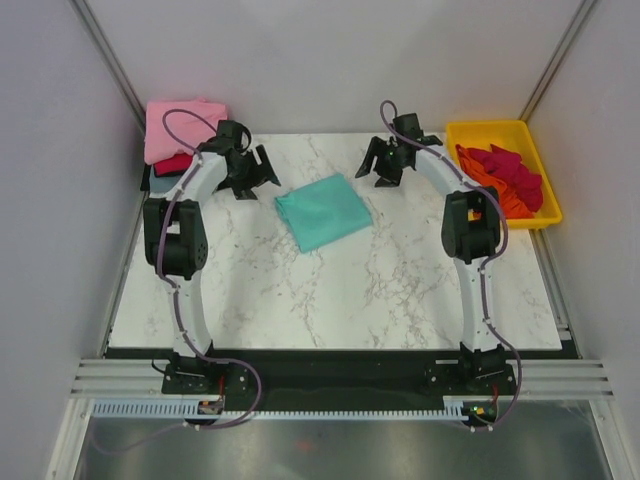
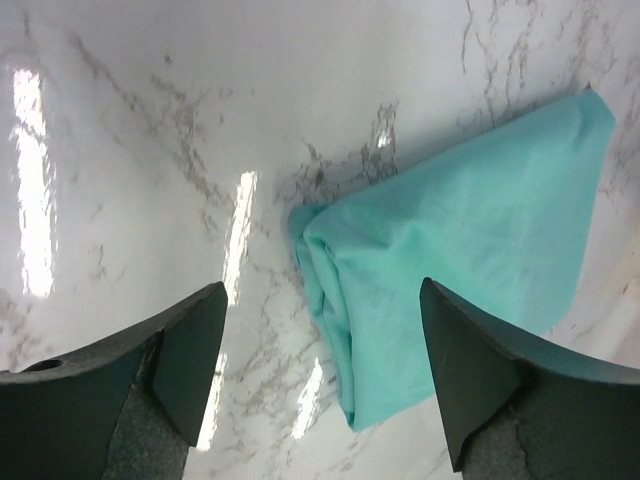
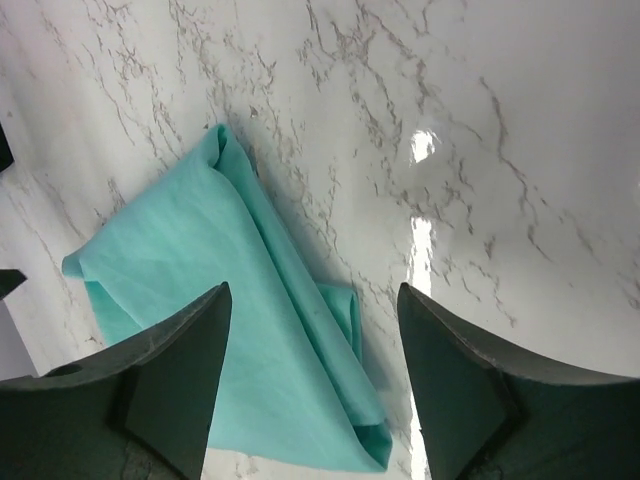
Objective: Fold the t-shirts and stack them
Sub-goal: Fold the tshirt, then neatly place the folded tshirt to the corner
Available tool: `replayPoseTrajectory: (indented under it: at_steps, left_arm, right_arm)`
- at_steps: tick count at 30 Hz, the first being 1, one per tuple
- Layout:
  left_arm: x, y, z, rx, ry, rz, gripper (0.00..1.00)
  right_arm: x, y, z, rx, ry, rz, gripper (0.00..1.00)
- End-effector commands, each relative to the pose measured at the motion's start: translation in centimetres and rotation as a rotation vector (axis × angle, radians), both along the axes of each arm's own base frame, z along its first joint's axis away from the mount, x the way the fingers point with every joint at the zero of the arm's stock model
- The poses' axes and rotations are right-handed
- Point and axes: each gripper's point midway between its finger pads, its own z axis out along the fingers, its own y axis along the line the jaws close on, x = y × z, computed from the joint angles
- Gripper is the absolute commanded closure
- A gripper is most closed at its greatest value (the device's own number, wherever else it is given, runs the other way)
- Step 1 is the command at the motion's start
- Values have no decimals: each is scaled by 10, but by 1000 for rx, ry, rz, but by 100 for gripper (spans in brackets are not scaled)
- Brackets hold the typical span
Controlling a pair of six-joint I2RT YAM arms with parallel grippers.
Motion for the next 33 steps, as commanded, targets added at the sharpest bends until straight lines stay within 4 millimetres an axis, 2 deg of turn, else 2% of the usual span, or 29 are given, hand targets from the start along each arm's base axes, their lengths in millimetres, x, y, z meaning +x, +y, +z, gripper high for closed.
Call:
replayPoseTrajectory:
  at_steps: [1,2,3,4,5,6,7,8,9,10,11,13,14,15,16,17,18,19,20,21,22,25,29,30,32,33]
  left_arm:
    - [-20,10,35,26,-84,7,16]
    - [-21,4,46,-11,-138,1,16]
    - [-40,1,24,-34,-94,6,16]
    - [-46,-3,19,-59,-102,-1,16]
    - [-40,-12,31,-105,-185,-22,16]
    - [-55,-14,10,-125,-142,-16,16]
    - [-58,-17,6,-148,-144,-18,15]
    - [-55,-24,7,-187,-177,-32,15]
    - [-62,-26,-7,-208,-146,-22,16]
    - [-61,-29,-12,-222,-143,-21,16]
    - [-58,-33,-13,-245,-160,-29,17]
    - [-58,-38,-26,-275,-139,-18,17]
    - [-58,-42,-29,-293,-136,-21,18]
    - [-56,-44,-35,-301,-131,-8,18]
    - [-55,-44,-38,-296,-129,-2,18]
    - [-54,-45,-45,-295,-120,8,18]
    - [-53,-44,-45,-288,-124,16,18]
    - [-52,-42,-51,-274,-120,33,18]
    - [-51,-41,-54,-273,-115,49,19]
    - [-51,-41,-56,-272,-110,59,19]
    - [-51,-41,-64,-267,-95,69,22]
    - [-46,-45,-71,-271,-79,87,31]
    - [-39,-45,-83,-250,-65,124,43]
    - [-36,-45,-83,-246,-68,127,51]
    - [-27,-44,-81,-234,-74,135,60]
    - [-25,-44,-87,-229,-63,136,68]
  right_arm:
    - [-8,-10,57,-57,-136,14,25]
    - [-22,-15,57,-72,-122,17,24]
    - [-28,-20,56,-91,-122,16,24]
    - [-33,-23,75,-89,-166,11,25]
    - [-51,-28,54,-105,-115,13,24]
    - [-60,-30,53,-107,-119,14,24]
    - [-64,-29,74,-83,-180,18,24]
    - [-86,-33,51,-88,-126,25,24]
    - [-95,-32,50,-73,-125,28,24]
    - [-101,-26,67,-23,-177,44,24]
    - [-124,-27,43,-14,-121,55,24]
    - [-138,-21,53,38,-174,77,24]
    - [-161,-21,31,36,-124,87,24]
    - [-166,-22,29,41,-137,86,24]
    - [-185,-25,19,40,-114,86,25]
    - [-189,-23,25,51,-146,92,25]
    - [-200,-25,12,47,-109,93,25]
    - [-204,-24,17,59,-135,97,25]
    - [-220,-23,5,61,-106,105,25]
    - [-223,-23,4,64,-116,107,25]
    - [-234,-23,-3,63,-102,113,25]
    - [-251,-20,-16,53,-85,137,25]
    - [-266,-15,-33,51,-57,159,25]
    - [-267,-13,-35,57,-56,160,25]
    - [-275,-12,-41,57,-46,168,25]
    - [-275,-11,-43,61,-53,168,25]
